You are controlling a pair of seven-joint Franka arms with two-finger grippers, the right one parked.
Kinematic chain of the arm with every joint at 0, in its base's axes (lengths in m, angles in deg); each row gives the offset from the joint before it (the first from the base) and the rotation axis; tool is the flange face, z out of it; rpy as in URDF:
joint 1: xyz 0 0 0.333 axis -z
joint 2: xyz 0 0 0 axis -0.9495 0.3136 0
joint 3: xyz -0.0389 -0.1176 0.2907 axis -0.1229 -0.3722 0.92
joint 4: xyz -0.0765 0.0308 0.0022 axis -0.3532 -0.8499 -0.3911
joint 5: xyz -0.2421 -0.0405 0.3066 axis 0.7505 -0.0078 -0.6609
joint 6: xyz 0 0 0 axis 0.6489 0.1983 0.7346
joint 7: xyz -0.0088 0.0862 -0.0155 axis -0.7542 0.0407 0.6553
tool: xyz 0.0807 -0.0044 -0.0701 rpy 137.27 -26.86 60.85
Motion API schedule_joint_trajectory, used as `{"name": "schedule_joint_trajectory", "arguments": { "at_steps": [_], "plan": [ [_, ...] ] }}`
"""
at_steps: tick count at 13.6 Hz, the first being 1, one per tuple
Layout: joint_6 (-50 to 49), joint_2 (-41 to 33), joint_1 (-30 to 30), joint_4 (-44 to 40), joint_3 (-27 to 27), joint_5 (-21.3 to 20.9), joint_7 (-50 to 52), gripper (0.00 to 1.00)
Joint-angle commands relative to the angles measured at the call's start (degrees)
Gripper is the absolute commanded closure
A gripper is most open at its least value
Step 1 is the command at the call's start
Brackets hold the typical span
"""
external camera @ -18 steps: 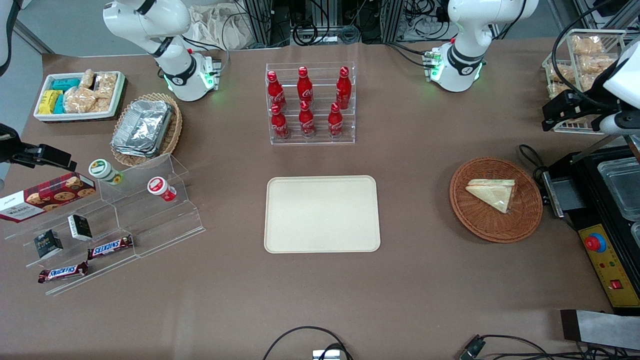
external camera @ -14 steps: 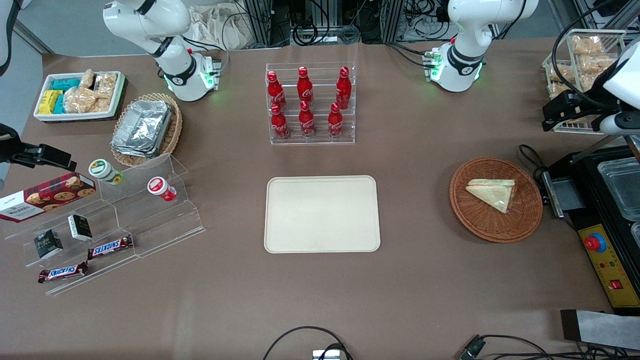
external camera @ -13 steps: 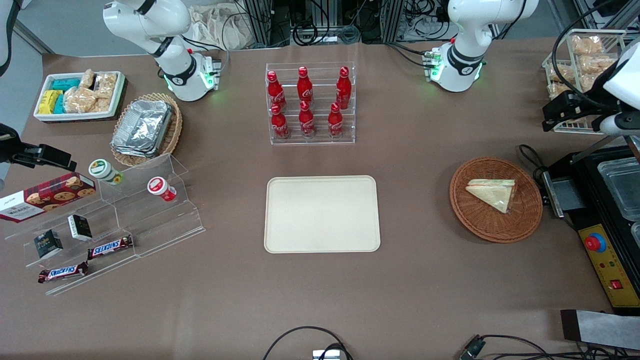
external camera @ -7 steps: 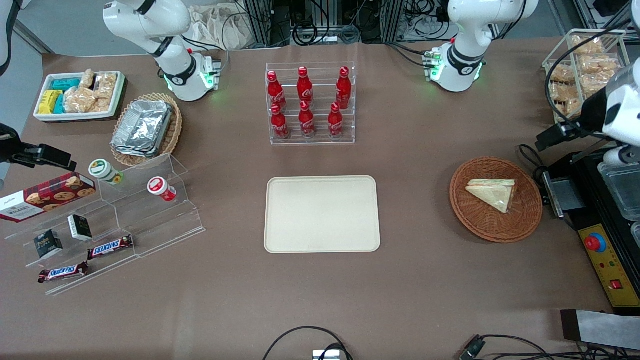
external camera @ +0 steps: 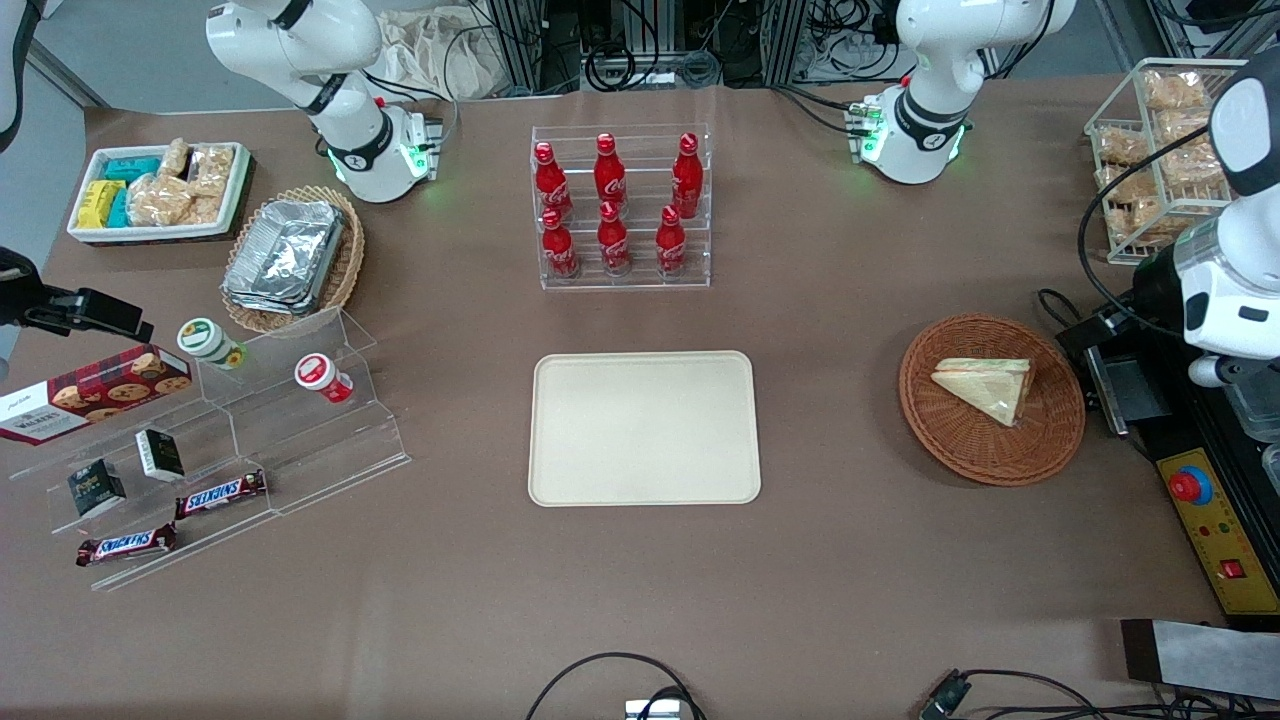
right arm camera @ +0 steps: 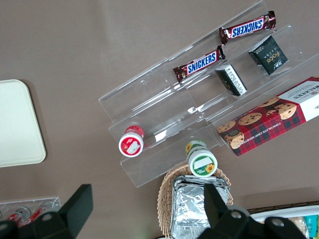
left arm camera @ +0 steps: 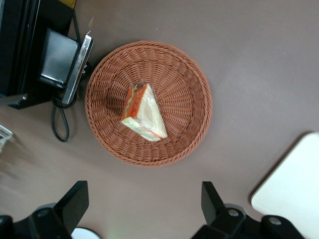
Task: Place sandwich from basket to tray
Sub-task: 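Move the left gripper over the wicker basket above the wrapped sandwich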
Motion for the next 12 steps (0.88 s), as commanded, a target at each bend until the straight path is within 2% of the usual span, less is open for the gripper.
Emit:
{"name": "schedule_joint_trajectory", "arguments": {
  "at_steps": [1,3,12],
  "plan": [
    [8.20,-6.59,-0.63,12.08,-0.27,1.49,4.86,0.00],
    [12.43,-7.13,-0.63,16.57,-0.19,2.72,9.17,0.00],
    [33.16,-7.31,-4.06,33.89,-0.19,3.08,9.71,0.00]
  ]
}}
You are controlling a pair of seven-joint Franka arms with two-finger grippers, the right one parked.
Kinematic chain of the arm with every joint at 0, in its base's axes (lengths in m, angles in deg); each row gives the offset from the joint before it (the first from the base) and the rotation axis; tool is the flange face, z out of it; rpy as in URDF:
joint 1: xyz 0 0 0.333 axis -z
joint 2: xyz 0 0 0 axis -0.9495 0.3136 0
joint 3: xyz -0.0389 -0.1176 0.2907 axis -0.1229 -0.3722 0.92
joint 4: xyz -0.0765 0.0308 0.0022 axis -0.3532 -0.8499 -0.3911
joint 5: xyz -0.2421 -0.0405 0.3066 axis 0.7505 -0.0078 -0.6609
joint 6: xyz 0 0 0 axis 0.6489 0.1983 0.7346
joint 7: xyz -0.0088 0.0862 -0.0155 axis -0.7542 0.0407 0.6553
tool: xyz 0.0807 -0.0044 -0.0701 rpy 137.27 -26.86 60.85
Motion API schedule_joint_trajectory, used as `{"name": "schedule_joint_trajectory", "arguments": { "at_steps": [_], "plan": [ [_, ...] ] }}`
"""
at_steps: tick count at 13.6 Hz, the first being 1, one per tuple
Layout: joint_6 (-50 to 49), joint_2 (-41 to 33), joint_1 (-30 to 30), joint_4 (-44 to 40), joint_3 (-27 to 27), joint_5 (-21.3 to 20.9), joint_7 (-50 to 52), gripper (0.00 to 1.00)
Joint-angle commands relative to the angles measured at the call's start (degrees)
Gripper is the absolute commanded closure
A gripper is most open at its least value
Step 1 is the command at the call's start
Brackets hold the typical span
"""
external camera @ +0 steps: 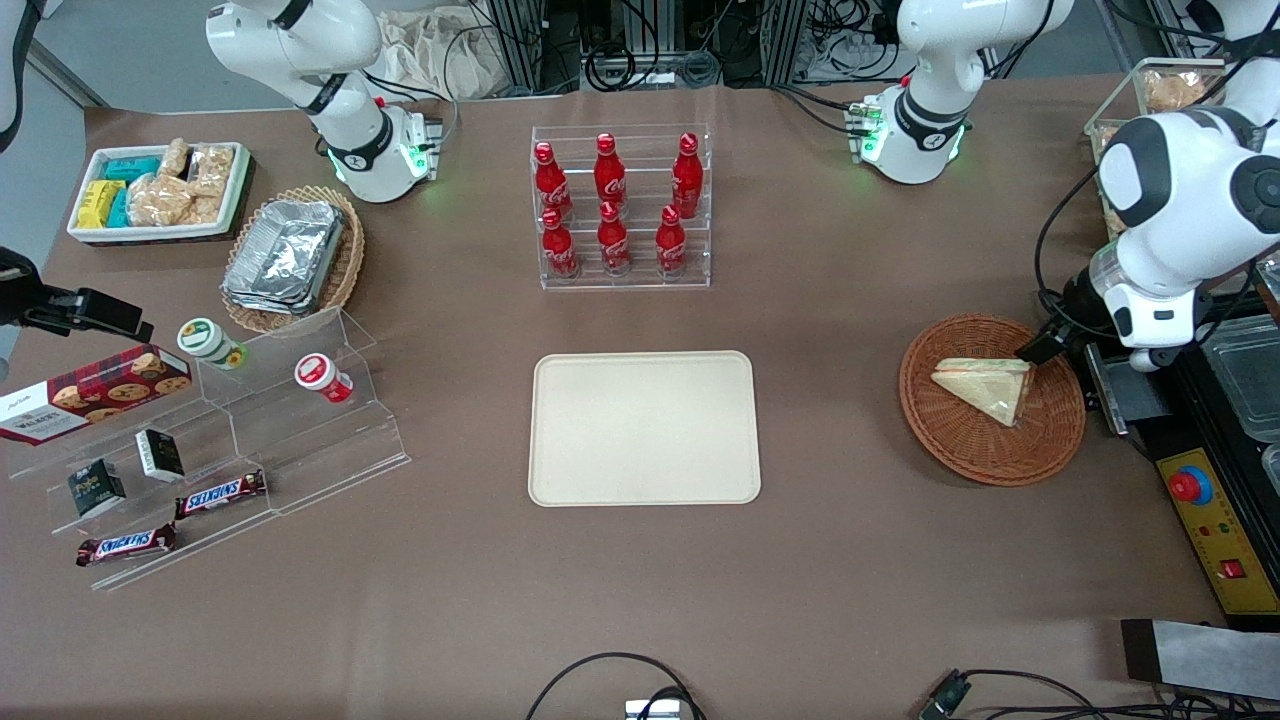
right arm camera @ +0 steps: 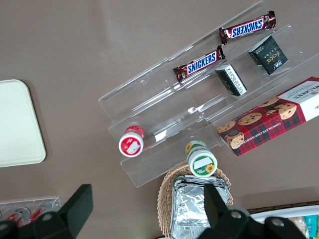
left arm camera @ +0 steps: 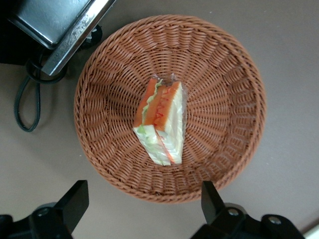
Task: Place sandwich from basket to tray
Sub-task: 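Lower the open left gripper around the wrapped sandwich in the basket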
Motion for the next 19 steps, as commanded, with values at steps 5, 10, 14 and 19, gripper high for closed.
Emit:
{"name": "schedule_joint_trajectory", "arguments": {
  "at_steps": [5,10,14,19],
  "plan": [
    [12.86,1.83,-1.01,7.47,-0.28,0.90,0.64,0.00],
    [17.08,5.26,-1.79,7.48,-0.28,0.90,0.64,0.00],
    [19.55,7.45,-1.89,7.39,-0.28,0.90,0.64,0.00],
    [22.18,9.48,-1.89,7.30,-0.28,0.90,0.64,0.00]
  ]
}}
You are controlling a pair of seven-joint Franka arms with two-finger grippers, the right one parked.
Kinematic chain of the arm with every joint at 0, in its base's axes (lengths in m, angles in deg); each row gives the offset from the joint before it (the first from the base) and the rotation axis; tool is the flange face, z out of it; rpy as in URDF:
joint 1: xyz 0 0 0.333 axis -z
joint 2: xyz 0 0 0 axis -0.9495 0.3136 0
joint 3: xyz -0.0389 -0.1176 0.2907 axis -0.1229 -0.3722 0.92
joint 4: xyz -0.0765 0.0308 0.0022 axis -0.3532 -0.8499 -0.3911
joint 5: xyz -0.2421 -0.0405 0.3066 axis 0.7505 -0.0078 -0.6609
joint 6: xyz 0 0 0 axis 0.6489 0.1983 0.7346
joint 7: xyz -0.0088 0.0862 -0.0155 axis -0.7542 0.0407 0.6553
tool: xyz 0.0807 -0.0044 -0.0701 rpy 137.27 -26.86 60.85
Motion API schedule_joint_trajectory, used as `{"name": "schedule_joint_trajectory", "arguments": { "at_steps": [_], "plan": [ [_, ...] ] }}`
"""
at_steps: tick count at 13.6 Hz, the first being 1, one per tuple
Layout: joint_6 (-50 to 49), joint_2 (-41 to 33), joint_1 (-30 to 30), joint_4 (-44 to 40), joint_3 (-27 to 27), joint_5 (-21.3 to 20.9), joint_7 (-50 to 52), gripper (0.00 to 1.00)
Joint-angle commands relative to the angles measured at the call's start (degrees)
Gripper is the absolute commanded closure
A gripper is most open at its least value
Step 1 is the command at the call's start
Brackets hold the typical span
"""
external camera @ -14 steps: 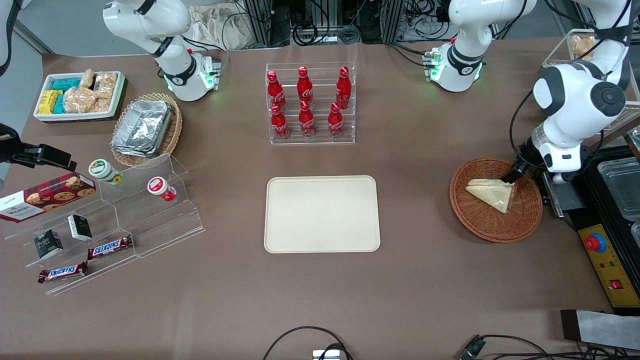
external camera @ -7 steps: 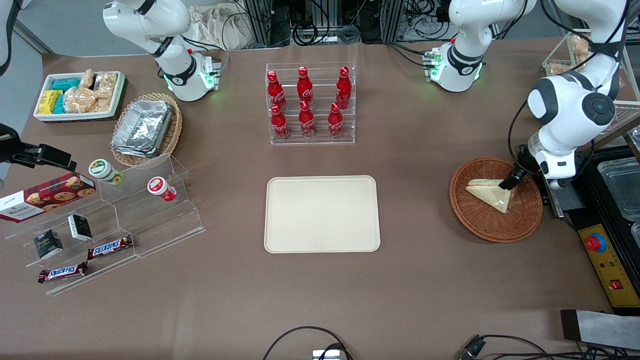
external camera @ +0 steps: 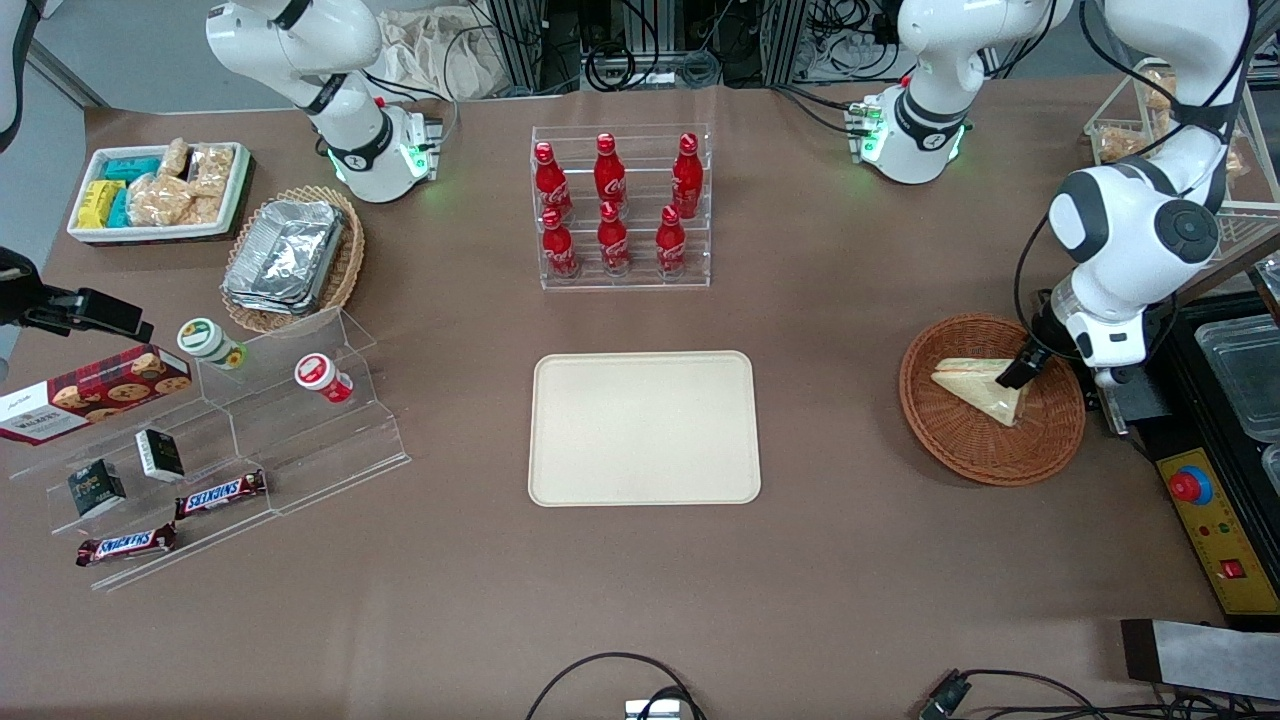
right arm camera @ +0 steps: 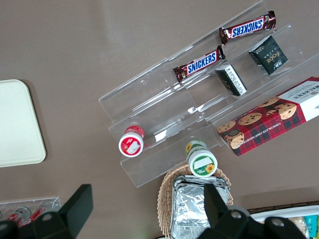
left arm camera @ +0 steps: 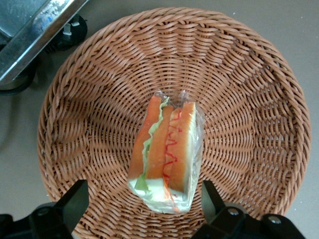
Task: Place sandwich from basket to tray
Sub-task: 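Lower the open left gripper around the wrapped sandwich in the basket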
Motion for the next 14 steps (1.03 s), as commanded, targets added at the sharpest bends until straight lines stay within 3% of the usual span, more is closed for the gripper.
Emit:
{"name": "schedule_joint_trajectory", "arguments": {
  "at_steps": [1,6,8,10,12,14],
  "plan": [
    [2.58,1.21,-0.39,0.26,-0.31,0.41,0.48,0.00],
    [4.95,3.15,-0.39,0.26,-0.31,0.41,0.48,0.00],
    [5.66,3.85,-0.39,0.26,-0.40,0.41,0.48,0.07],
    [5.84,3.94,-0.39,0.26,-0.31,0.41,0.48,0.29],
    [5.75,3.86,-0.39,0.26,-0.31,0.41,0.39,0.67],
    [5.49,3.77,-0.39,0.09,-0.40,0.33,0.13,0.83]
  ]
}}
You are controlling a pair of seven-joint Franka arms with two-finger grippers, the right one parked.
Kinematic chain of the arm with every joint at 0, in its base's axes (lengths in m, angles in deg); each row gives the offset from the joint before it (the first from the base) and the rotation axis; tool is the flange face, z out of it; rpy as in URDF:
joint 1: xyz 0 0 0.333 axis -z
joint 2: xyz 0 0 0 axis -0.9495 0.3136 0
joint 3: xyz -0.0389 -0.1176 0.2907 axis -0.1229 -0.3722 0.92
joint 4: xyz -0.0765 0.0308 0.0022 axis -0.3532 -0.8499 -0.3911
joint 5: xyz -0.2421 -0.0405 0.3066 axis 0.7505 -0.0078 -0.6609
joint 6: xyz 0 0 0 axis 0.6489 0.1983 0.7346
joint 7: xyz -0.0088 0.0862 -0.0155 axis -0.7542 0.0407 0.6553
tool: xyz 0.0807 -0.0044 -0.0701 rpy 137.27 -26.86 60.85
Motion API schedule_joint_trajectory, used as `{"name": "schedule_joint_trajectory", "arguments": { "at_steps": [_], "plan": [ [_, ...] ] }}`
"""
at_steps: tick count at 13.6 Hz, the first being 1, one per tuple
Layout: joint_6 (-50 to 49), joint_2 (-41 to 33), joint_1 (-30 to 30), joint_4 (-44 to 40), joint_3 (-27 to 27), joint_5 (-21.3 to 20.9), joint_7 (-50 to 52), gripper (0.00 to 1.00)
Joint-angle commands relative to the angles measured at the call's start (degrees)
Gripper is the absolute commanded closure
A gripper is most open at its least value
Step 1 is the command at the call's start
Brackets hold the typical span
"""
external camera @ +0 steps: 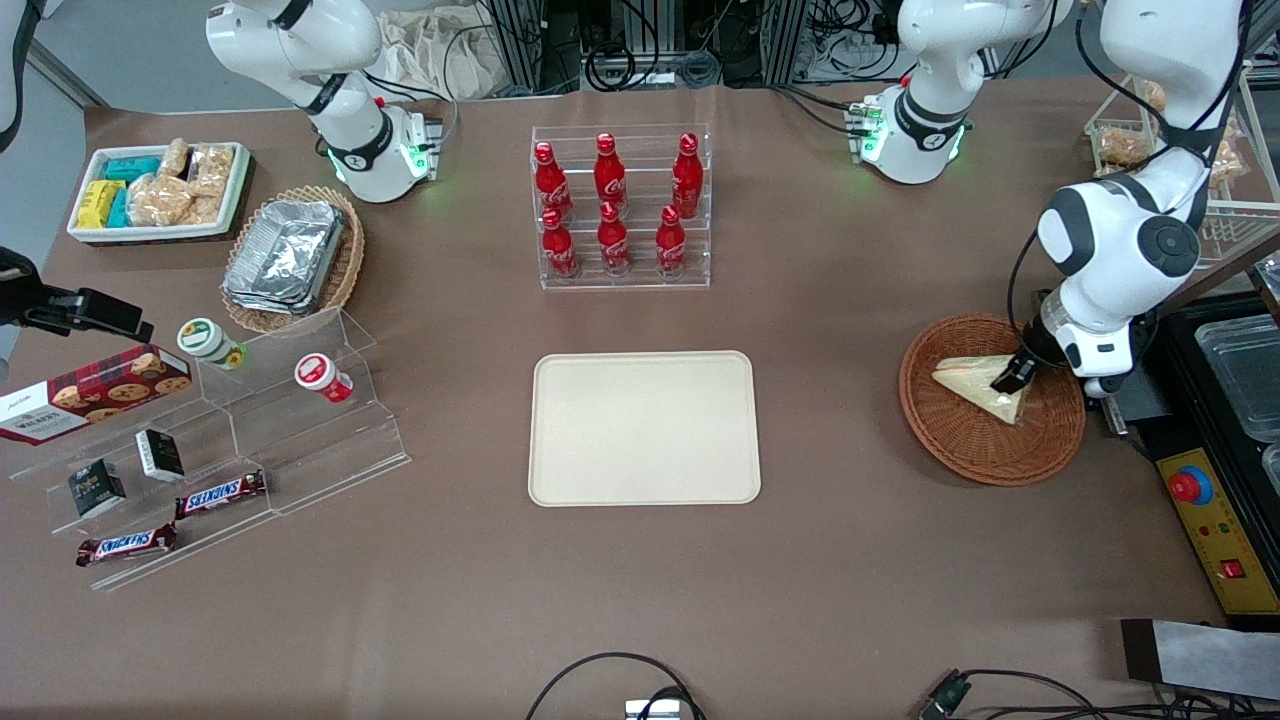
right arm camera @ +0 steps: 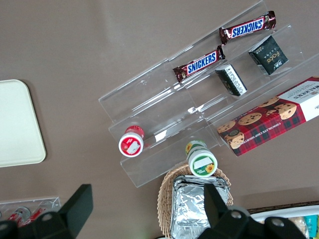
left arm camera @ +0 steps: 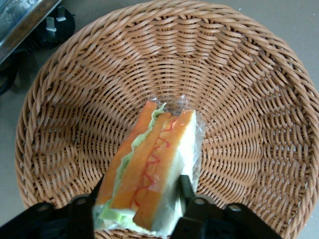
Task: Place sandwich from basket to tray
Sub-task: 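Lower the open left gripper around the wrapped sandwich in the basket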
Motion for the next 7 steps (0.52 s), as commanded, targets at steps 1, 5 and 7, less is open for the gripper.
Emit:
{"name": "schedule_joint_trajectory", "arguments": {
  "at_steps": [1,5,7],
  "plan": [
    [0.76,-0.16,-0.39,0.01,-0.39,0.32,-0.08,0.84],
    [0.32,-2.09,0.05,-0.25,-0.74,0.23,0.01,0.85],
    [-1.95,-4.02,0.14,-0.95,-0.83,-0.72,-0.60,0.85]
  ]
}}
